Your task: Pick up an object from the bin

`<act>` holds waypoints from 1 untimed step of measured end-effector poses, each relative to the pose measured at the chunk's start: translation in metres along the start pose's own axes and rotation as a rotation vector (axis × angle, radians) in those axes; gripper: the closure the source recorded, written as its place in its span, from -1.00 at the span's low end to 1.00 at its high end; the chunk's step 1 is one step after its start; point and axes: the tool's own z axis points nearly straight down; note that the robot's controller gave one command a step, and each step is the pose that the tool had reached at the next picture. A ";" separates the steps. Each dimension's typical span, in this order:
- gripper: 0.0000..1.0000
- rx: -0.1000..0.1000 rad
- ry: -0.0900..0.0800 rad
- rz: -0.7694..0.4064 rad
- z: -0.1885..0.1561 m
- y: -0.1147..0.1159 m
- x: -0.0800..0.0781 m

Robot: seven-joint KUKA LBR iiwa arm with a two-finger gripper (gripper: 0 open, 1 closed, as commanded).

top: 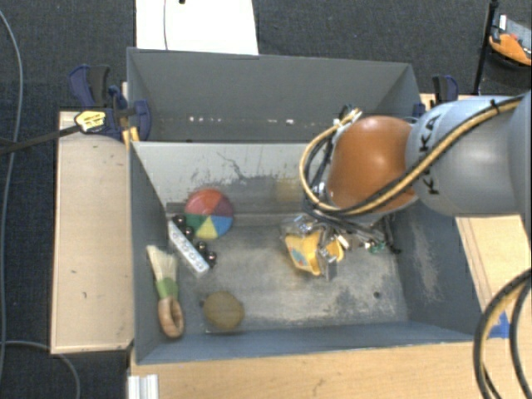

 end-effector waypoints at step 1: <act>1.00 0.000 0.000 0.001 0.000 0.000 0.000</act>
Offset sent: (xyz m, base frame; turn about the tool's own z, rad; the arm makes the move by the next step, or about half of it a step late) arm 0.0000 -0.0001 0.0393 0.0000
